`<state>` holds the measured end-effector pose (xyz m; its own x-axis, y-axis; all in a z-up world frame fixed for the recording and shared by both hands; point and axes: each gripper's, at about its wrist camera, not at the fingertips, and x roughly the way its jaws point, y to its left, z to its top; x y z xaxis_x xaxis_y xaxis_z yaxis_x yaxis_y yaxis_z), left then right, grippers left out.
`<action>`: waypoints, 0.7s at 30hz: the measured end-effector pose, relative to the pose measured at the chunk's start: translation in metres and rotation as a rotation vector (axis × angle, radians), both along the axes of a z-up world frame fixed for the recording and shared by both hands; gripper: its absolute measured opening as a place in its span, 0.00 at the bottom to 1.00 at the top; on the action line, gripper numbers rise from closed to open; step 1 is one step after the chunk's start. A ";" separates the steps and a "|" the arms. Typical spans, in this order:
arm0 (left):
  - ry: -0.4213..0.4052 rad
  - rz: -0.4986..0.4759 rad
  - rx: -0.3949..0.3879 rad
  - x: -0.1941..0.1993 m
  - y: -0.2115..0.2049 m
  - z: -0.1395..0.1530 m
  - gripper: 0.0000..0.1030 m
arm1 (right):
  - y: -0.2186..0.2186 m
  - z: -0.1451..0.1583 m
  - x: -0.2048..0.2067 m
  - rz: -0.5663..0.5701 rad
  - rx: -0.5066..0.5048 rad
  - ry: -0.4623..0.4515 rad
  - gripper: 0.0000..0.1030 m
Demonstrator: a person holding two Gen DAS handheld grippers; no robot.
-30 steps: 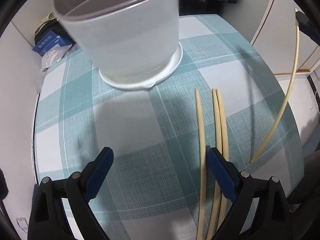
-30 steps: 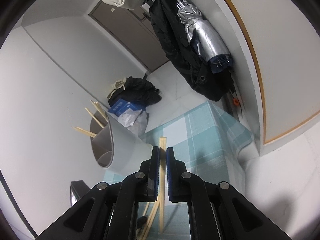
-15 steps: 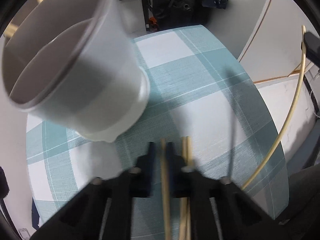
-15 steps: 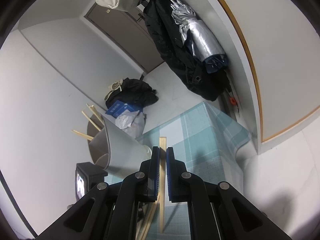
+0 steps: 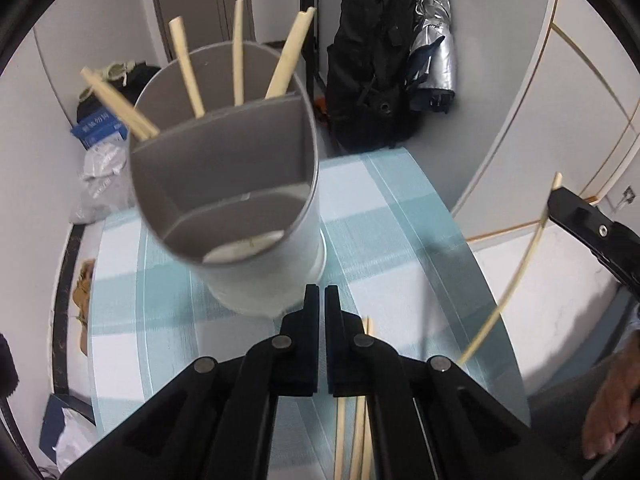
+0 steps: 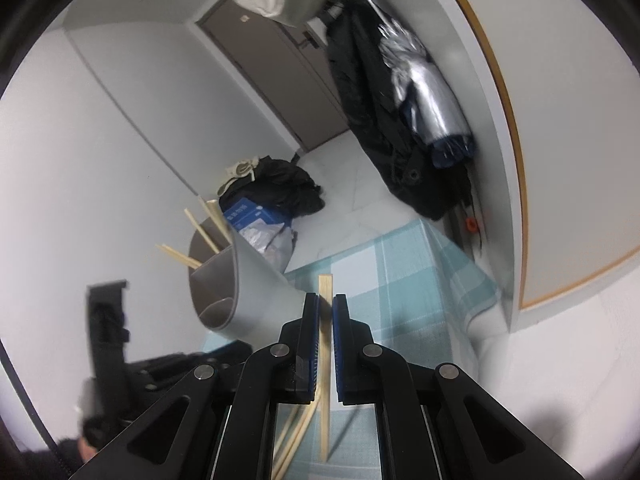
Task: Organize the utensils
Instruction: 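Grasp a chopstick with the left tool while the right tool holds its chopstick, then lift the left tool's chopstick off the cloth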
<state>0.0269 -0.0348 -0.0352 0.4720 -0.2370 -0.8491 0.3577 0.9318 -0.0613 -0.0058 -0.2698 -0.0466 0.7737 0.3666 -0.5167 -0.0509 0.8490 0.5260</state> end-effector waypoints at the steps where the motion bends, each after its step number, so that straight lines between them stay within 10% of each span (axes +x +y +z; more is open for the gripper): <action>1: 0.013 -0.013 -0.010 -0.002 0.001 -0.003 0.00 | 0.001 0.001 -0.001 0.000 0.004 0.000 0.06; 5: 0.167 -0.056 0.036 0.002 -0.003 -0.039 0.01 | 0.005 0.001 -0.004 -0.010 -0.003 -0.002 0.06; 21: 0.212 -0.074 0.104 0.006 -0.016 -0.081 0.37 | -0.006 -0.002 0.000 -0.040 -0.015 0.017 0.06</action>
<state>0.0324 -0.0508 -0.1166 0.2648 -0.1705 -0.9491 0.4150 0.9086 -0.0474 -0.0059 -0.2762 -0.0491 0.7786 0.3278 -0.5351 -0.0080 0.8578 0.5139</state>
